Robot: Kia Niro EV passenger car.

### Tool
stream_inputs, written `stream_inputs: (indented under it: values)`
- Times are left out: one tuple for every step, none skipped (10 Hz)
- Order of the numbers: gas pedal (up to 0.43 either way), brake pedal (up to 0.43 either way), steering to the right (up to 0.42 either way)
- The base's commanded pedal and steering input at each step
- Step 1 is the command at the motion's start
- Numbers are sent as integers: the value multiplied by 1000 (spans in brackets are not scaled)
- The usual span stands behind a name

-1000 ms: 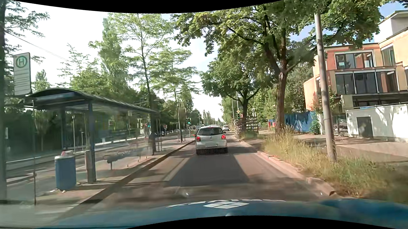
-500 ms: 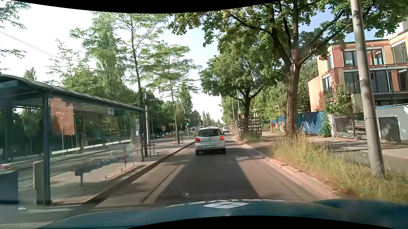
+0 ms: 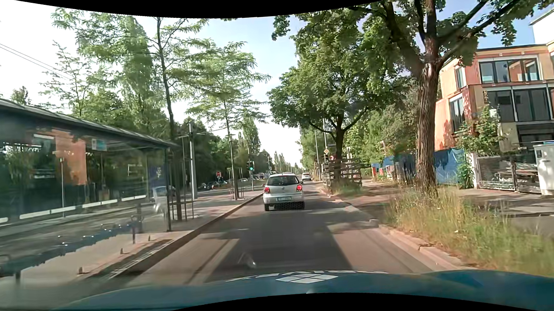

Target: Follow the waypoints while adhering to traffic rules and regulations

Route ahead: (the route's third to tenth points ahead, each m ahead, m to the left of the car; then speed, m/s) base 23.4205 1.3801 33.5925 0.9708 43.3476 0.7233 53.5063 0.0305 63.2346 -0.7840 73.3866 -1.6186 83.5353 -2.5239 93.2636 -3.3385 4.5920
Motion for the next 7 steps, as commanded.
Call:
stream_inputs:
  values:
    - [299, 0, 3]
    - [299, 0, 3]
    - [240, 0, 3]
    - [220, 0, 1]
    - [209, 0, -3]
    - [197, 0, -6]
    - [189, 0, -6]
